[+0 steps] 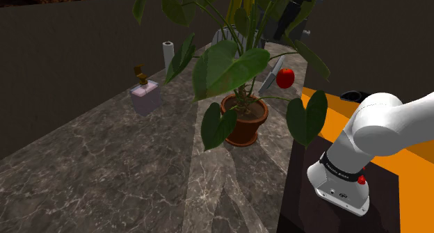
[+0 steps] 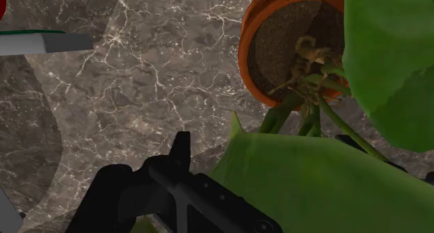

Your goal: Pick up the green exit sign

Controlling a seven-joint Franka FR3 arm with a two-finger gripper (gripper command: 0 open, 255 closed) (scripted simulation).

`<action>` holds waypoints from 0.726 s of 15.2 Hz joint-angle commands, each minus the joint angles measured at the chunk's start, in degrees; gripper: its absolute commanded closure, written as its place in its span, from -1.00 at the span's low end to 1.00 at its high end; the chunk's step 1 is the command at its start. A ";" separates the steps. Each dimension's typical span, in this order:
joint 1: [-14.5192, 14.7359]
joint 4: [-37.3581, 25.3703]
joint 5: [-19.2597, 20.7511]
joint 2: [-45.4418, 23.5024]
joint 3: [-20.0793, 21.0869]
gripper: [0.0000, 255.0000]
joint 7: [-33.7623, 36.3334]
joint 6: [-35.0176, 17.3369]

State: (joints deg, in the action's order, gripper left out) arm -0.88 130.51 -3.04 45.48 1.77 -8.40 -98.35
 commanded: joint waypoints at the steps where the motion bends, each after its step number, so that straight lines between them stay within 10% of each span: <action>1: 0.00 0.00 0.00 0.00 0.00 -1.00 0.00 0.00; 11: -7.46 -6.08 1.43 -17.26 -2.56 -1.00 9.73 -8.69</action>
State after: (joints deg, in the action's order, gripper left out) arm -7.61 125.13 -1.73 30.01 -0.44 0.32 -106.19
